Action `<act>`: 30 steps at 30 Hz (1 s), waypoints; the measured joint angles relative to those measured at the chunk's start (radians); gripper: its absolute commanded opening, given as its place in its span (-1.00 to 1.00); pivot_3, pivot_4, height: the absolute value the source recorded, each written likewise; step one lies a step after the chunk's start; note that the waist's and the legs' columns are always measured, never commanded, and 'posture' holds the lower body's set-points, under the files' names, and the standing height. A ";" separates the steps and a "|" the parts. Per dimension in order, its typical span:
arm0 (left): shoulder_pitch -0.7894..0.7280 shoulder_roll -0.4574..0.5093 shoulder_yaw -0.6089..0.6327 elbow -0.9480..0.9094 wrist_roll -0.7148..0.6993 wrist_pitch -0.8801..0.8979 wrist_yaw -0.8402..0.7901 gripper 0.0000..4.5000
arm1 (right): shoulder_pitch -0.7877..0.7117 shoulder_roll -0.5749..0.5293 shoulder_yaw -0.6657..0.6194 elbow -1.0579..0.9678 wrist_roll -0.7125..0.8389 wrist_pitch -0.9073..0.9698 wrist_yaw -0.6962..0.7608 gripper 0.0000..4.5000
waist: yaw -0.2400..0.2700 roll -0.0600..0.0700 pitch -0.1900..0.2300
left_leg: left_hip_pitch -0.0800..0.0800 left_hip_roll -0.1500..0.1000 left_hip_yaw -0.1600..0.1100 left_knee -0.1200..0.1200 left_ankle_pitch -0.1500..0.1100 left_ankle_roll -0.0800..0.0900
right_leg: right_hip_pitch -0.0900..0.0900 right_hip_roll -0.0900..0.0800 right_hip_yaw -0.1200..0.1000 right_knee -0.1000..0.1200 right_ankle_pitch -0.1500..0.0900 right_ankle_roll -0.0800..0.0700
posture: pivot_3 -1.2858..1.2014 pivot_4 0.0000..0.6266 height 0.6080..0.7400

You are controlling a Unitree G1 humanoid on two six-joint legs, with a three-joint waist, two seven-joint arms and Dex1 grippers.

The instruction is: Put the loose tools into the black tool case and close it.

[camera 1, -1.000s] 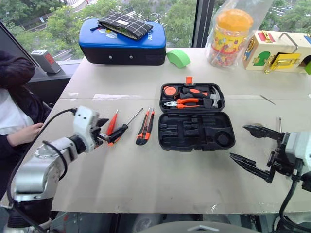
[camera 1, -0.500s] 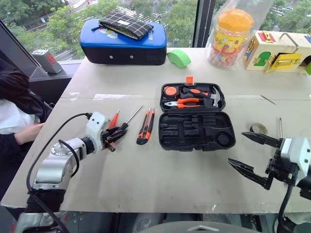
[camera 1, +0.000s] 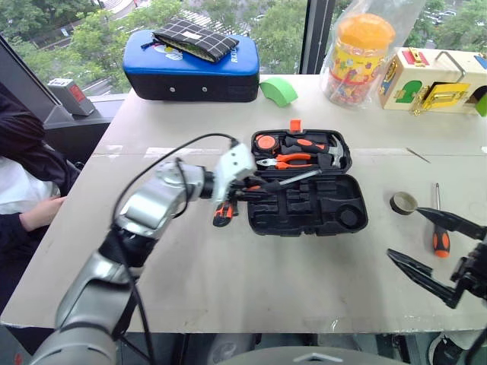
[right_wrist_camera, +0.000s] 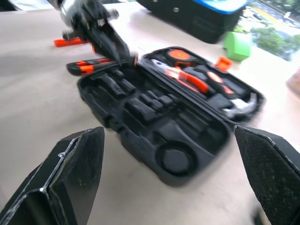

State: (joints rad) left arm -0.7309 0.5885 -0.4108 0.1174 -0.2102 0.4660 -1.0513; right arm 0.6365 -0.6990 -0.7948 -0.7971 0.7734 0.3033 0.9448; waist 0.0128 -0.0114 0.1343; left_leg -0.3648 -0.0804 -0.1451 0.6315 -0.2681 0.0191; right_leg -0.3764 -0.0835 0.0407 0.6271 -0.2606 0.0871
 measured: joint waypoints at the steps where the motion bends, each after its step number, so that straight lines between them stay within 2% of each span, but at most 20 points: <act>1: -0.023 -0.019 -0.019 0.048 0.032 -0.032 0.000 -0.65 | 0.002 -0.011 -0.024 0.013 0.008 0.000 0.012 1.00 | 0.000 0.000 0.000 | 0.000 0.000 0.000 0.000 0.000 0.000 | 0.000 0.000 0.000 0.000 0.000 0.000 | 0.03 -0.52 1.00; 3: -0.084 -0.068 -0.061 0.187 0.110 -0.113 0.001 -0.65 | 0.007 -0.035 -0.084 0.051 0.020 0.001 0.043 1.00 | -0.001 -0.002 0.001 | 0.000 0.000 0.000 0.000 0.000 0.000 | 0.000 0.000 0.000 0.000 0.000 0.000 | 0.03 -0.52 1.00; 8: -0.164 -0.116 -0.094 0.365 0.195 -0.246 -0.023 -0.65 | 0.003 -0.049 -0.114 0.074 0.026 0.003 0.068 1.00 | 0.001 -0.003 0.002 | -0.001 0.000 0.000 0.001 0.000 0.000 | 0.000 0.000 0.000 0.000 0.000 0.001 | 0.03 -0.52 1.00; 16: -0.290 -0.145 -0.136 0.648 0.339 -0.605 -0.048 -0.65 | 0.009 -0.011 -0.075 0.050 0.008 0.001 0.049 1.00 | 0.002 -0.003 0.002 | -0.001 -0.001 0.000 0.002 0.000 0.001 | 0.000 -0.001 0.000 0.000 0.001 0.003 | 0.03 -0.52 1.00; 18: -0.311 -0.157 -0.130 0.703 0.349 -0.652 -0.057 -0.20 | 0.009 -0.007 -0.065 0.050 -0.002 0.001 0.047 1.00 | 0.002 -0.003 0.002 | -0.001 -0.001 0.000 0.002 0.000 0.001 | 0.000 -0.001 0.000 0.000 0.001 0.003 | 0.03 -0.52 1.00; 21: -0.342 -0.167 -0.109 0.750 0.367 -0.725 -0.063 0.23 | 0.008 -0.006 -0.047 0.048 -0.011 0.000 0.043 1.00 | 0.008 -0.002 0.001 | -0.001 -0.002 -0.002 0.003 0.000 0.001 | 0.000 -0.002 -0.002 0.001 0.001 0.004 | 0.03 -0.52 1.00; 23: -0.346 -0.171 -0.087 0.772 0.373 -0.739 -0.039 0.60 | 0.010 -0.002 -0.043 0.039 -0.014 0.000 0.042 1.00 | 0.007 -0.002 0.001 | -0.002 -0.002 -0.002 0.004 0.000 0.001 | 0.000 -0.002 -0.002 0.002 0.002 0.004 | 0.03 -0.52 1.00; 26: -0.336 -0.195 0.019 0.713 0.277 -0.583 -0.074 0.60 | 0.017 0.008 -0.043 0.024 -0.015 0.000 0.037 1.00 | 0.001 -0.004 0.002 | -0.004 -0.002 -0.003 0.005 0.000 0.001 | 0.000 -0.001 -0.003 0.002 0.002 0.005 | 0.03 -0.52 1.00; 28: -0.305 -0.214 0.111 0.583 0.164 -0.327 -0.101 0.27 | 0.026 0.022 -0.041 0.023 -0.021 -0.002 0.034 1.00 | -0.003 -0.003 0.002 | -0.003 -0.002 -0.002 0.005 0.000 0.001 | -0.001 -0.001 -0.002 0.003 0.000 0.006 | 0.03 -0.52 1.00; 30: -0.267 -0.221 0.151 0.485 0.118 -0.192 -0.092 -0.16 | 0.026 0.029 -0.037 0.021 -0.027 -0.004 0.028 1.00 | -0.004 -0.002 0.001 | -0.003 -0.002 -0.002 0.005 0.000 0.001 | -0.001 -0.001 -0.002 0.003 0.000 0.007 | 0.03 -0.52 1.00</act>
State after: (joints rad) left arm -0.9980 0.3677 -0.2601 0.6022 -0.0917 0.2736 -1.1433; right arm 0.6624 -0.6696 -0.8319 -0.7757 0.7460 0.2990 0.9725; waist 0.0084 -0.0133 0.1352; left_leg -0.3673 -0.0822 -0.1475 0.6362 -0.2679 0.0197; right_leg -0.3769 -0.0846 0.0385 0.6305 -0.2609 0.0940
